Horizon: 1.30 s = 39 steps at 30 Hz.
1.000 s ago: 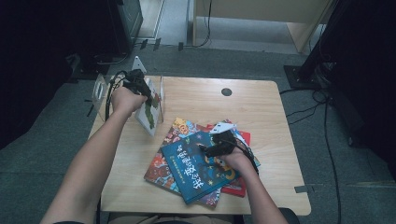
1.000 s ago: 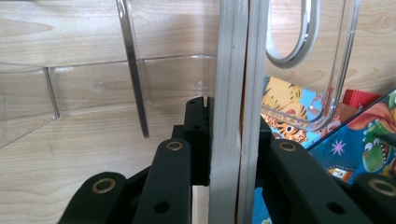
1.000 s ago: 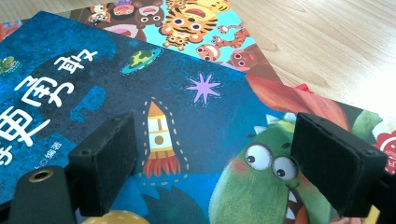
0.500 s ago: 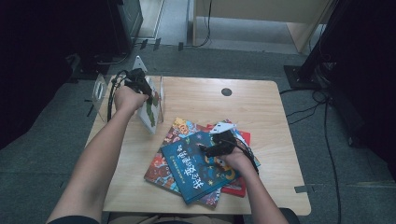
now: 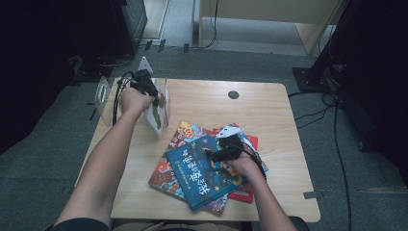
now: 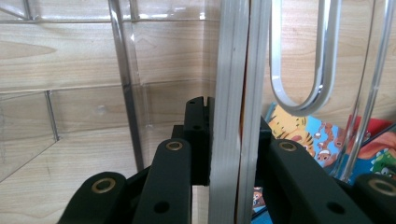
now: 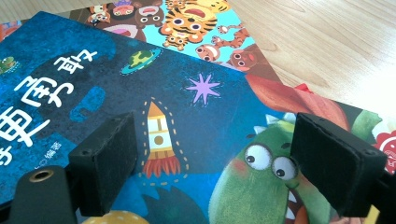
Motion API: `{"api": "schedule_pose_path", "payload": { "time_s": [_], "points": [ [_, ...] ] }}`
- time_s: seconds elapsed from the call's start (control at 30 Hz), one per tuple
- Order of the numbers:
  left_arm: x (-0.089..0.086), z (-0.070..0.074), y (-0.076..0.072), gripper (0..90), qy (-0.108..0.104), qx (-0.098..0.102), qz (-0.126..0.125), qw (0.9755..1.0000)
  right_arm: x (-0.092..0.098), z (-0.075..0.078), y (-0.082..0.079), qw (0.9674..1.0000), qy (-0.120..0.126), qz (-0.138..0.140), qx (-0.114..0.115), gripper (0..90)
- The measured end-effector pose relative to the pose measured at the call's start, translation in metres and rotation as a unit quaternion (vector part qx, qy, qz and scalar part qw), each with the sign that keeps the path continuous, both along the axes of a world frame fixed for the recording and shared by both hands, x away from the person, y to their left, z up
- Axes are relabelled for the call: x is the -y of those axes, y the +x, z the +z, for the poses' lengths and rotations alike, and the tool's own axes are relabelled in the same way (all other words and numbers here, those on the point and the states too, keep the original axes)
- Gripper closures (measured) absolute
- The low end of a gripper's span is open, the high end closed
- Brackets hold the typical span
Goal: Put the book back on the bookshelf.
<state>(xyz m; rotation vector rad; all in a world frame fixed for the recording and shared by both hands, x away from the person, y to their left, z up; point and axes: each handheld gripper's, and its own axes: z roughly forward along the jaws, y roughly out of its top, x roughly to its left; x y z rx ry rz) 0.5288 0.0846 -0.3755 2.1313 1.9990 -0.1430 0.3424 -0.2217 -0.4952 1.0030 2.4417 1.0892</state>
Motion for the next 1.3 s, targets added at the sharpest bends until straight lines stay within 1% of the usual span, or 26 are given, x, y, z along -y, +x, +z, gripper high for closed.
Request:
{"api": "schedule_pose_path", "payload": {
  "time_s": [0.17,0.3,0.5,0.6,0.77,0.87,0.97,1.3],
  "points": [
    [0.002,0.000,0.002,77.6,0.005,0.000,-0.003,1.0000,0.000,0.000,0.000,1.0000,0.000,0.000,0.000,14.4],
    [0.002,-0.001,0.002,77.6,0.001,0.001,0.000,1.0000,0.000,0.000,0.000,1.0000,0.000,0.000,0.000,14.5],
    [0.001,-0.003,0.004,77.5,0.005,0.001,0.001,1.0000,0.000,0.000,0.000,1.0000,0.000,0.000,0.000,14.4],
    [0.001,-0.004,0.004,77.6,0.003,0.000,0.002,1.0000,0.000,0.000,0.000,1.0000,0.000,0.000,0.000,14.4],
    [0.002,-0.006,0.005,77.5,0.007,-0.002,-0.003,1.0000,0.000,0.000,0.000,1.0000,0.000,0.000,0.000,14.4],
    [0.004,-0.007,0.005,77.5,0.007,-0.001,-0.001,1.0000,0.000,0.000,0.000,1.0000,0.000,0.000,0.001,14.4],
    [0.004,-0.008,0.005,77.4,0.009,-0.002,-0.005,0.9999,0.000,0.000,0.000,1.0000,0.000,0.000,0.000,14.4],
    [0.006,-0.011,0.006,76.9,0.003,-0.002,-0.006,1.0000,0.000,0.000,0.000,1.0000,0.000,0.000,0.000,14.4]
  ]
}}
